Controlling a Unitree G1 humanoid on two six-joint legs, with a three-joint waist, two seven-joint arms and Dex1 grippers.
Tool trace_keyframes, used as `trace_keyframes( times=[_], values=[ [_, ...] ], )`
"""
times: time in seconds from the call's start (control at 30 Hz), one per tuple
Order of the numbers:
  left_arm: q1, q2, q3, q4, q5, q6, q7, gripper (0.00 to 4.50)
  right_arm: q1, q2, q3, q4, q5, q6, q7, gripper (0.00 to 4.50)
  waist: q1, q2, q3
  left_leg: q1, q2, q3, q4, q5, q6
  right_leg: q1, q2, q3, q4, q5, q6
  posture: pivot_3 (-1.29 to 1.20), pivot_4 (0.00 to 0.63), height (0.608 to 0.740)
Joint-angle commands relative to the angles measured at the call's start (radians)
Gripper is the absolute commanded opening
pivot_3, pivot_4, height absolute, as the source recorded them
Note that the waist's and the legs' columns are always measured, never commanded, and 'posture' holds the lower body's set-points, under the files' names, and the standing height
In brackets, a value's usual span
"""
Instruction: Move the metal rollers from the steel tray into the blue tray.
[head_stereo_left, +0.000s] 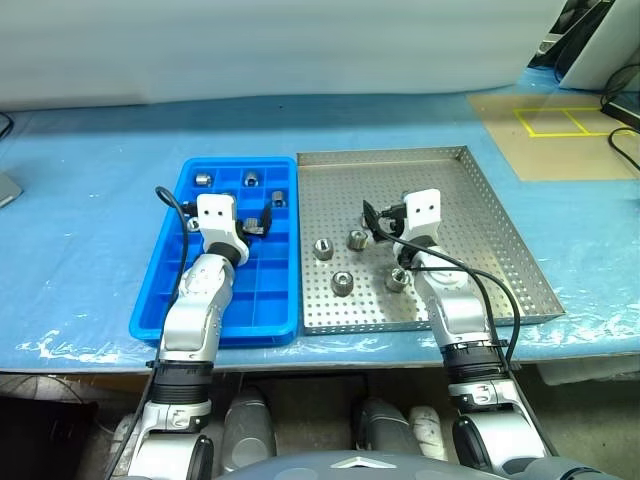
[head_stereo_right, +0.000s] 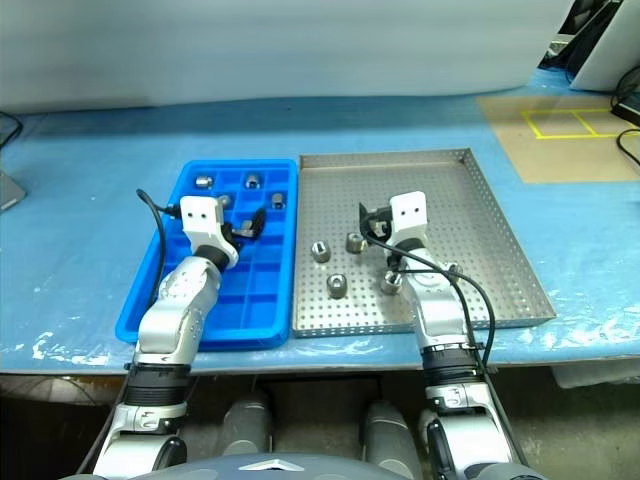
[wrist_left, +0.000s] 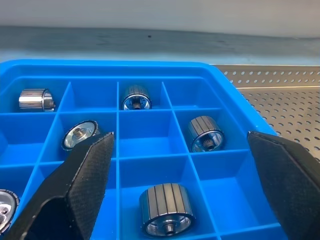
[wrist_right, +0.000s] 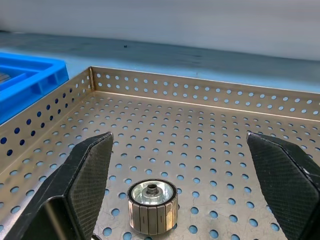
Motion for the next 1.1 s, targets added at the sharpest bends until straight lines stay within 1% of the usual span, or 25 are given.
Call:
trace_keyframes(
  times=[0.03, 0.17, 0.23, 0.3, 0.43, 0.57, 0.6, 0.67, 0.7, 0.77, 0.83, 0.97, 1.1],
  values=[
    [-0.017, 0.006, -0.007, -0.013, -0.015, 0.009, -0.019, 4.5, -0.008, -0.007, -0.009, -0.019, 0.005, -0.028, 0.012, 4.48, 0.0, 0.0, 0.0, 0.0, 0.0, 0.0, 0.0, 0.0, 0.0, 0.0, 0.0, 0.0, 0.0, 0.0, 0.0, 0.06, 0.15, 0.74],
    [-0.045, 0.028, -0.013, -0.003, -0.028, 0.033, -0.064, 4.5, -0.012, -0.023, 0.011, -0.026, 0.006, -0.026, 0.062, 4.48, -0.001, 0.0, 0.0, 0.0, 0.0, 0.0, 0.0, 0.0, 0.0, 0.0, 0.0, 0.0, 0.0, 0.0, 0.0, 0.04, 0.15, 0.74],
    [-0.087, 0.04, 0.001, 0.009, -0.049, 0.107, -0.068, 4.5, -0.016, -0.033, 0.023, -0.043, 0.023, -0.01, 0.111, 4.48, 0.0, 0.0, 0.0, 0.0, 0.0, 0.0, 0.0, 0.0, 0.0, 0.0, 0.0, 0.0, 0.0, 0.0, 0.0, 0.03, 0.15, 0.74],
    [-0.113, 0.057, -0.002, 0.003, -0.062, 0.129, -0.097, 4.5, -0.02, -0.041, 0.03, -0.057, 0.038, 0.007, 0.152, 4.48, -0.003, 0.0, 0.0, 0.0, 0.0, 0.0, 0.0, 0.0, 0.0, 0.0, 0.0, 0.0, 0.001, 0.0, 0.0, 0.02, 0.15, 0.74],
    [-0.234, 0.155, -0.044, 0.018, -0.102, 0.154, -0.278, 4.5, -0.023, -0.1, 0.042, -0.107, 0.109, 0.067, 0.311, 4.48, -0.001, 0.0, 0.0, 0.0, 0.0, 0.0, 0.0, 0.0, 0.0, 0.0, 0.0, 0.0, 0.001, 0.0, 0.0, 0.0, 0.15, 0.74],
    [-0.359, 0.232, -0.114, 0.092, -0.116, 0.114, -0.481, 4.5, -0.018, -0.146, 0.031, -0.125, 0.117, 0.086, 0.349, 4.48, 0.0, 0.0, 0.0, 0.0, 0.0, 0.0, 0.001, 0.0, 0.001, 0.0, 0.0, 0.0, 0.001, 0.0, 0.0, 0.0, 0.15, 0.74],
    [-0.387, 0.251, -0.157, 0.111, -0.119, 0.109, -0.566, 4.5, -0.016, -0.151, 0.023, -0.124, 0.12, 0.089, 0.348, 4.48, -0.001, 0.0, 0.0, 0.001, -0.001, 0.0, 0.001, 0.0, 0.001, 0.0, 0.0, 0.0, 0.001, 0.0, 0.0, 0.0, 0.15, 0.74],
    [-0.427, 0.284, -0.243, 0.157, -0.093, 0.065, -0.701, 4.5, -0.009, -0.158, 0.017, -0.126, 0.127, 0.098, 0.354, 4.48, -0.001, 0.0, 0.0, 0.001, -0.001, 0.001, 0.0, 0.0, 0.001, 0.0, 0.0, 0.0, 0.001, 0.0, -0.001, -0.02, 0.15, 0.74],
    [-0.449, 0.302, -0.297, 0.194, -0.053, 0.029, -0.755, 4.5, 0.001, -0.164, 0.021, -0.139, 0.131, 0.105, 0.367, 4.48, -0.002, 0.0, 0.0, 0.001, -0.001, 0.001, 0.0, 0.0, 0.001, 0.0, 0.0, 0.0, 0.002, 0.0, -0.001, -0.03, 0.15, 0.74],
    [-0.489, 0.328, -0.387, 0.273, 0.017, -0.046, -0.844, 4.5, 0.021, -0.175, 0.024, -0.176, 0.148, 0.13, 0.391, 4.48, -0.002, 0.0, 0.0, 0.001, 0.0, 0.001, 0.0, 0.0, 0.001, 0.0, 0.0, 0.0, 0.002, 0.0, -0.001, -0.04, 0.15, 0.74],
    [-0.523, 0.336, -0.446, 0.355, 0.069, -0.114, -0.904, 4.5, 0.04, -0.184, 0.019, -0.214, 0.16, 0.153, 0.398, 4.48, -0.003, 0.0, 0.0, 0.001, 0.0, 0.001, -0.001, 0.0, 0.001, 0.0, 0.0, 0.001, 0.002, 0.0, -0.001, -0.07, 0.15, 0.74],
    [-0.588, 0.301, -0.509, 0.532, 0.146, -0.199, -0.956, 4.5, 0.088, -0.191, -0.011, -0.277, 0.164, 0.189, 0.364, 4.48, -0.013, 0.0, 0.0, 0.001, 0.0, 0.001, 0.0, 0.0, 0.001, 0.0, 0.0, 0.001, 0.002, 0.0, -0.001, -0.14, 0.15, 0.74],
    [-0.642, 0.264, -0.516, 0.658, 0.193, -0.258, -0.978, 4.5, 0.134, -0.174, -0.021, -0.332, 0.157, 0.205, 0.313, 4.48, -0.022, 0.0, 0.0, 0.002, 0.0, 0.001, 0.0, 0.0, 0.001, 0.002, 0.0, 0.002, 0.003, 0.0, -0.001, -0.18, 0.15, 0.74]
  ],
)
